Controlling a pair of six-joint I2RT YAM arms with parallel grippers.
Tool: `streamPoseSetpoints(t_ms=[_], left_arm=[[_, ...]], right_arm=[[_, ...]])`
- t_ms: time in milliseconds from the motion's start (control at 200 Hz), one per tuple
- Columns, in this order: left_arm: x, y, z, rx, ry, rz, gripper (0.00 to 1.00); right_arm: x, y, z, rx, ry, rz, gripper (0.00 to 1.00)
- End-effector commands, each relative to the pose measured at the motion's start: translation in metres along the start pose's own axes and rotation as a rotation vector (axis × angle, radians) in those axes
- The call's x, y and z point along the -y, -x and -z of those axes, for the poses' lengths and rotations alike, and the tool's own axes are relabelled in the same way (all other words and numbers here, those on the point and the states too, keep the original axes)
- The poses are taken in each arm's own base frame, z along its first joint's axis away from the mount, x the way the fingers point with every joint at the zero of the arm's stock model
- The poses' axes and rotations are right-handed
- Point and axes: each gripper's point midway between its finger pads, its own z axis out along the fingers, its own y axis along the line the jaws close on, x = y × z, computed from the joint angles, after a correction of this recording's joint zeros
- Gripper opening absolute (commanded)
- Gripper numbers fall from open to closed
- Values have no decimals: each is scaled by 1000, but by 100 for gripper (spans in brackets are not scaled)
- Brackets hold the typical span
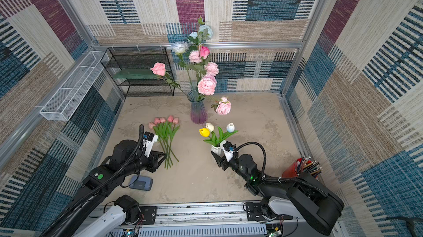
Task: Pick out pink flowers from the vase
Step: Pick up the vase from the center of the board, then place the vase at the center of the board.
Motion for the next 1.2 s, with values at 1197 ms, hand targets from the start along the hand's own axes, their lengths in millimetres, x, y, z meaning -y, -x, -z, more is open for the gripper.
streamPoseSetpoints(t_ms=[1197], left_arm=[[1, 1, -4, -9, -4, -13, 30]], right_arm=[[255, 90, 55, 229, -846, -141, 37]])
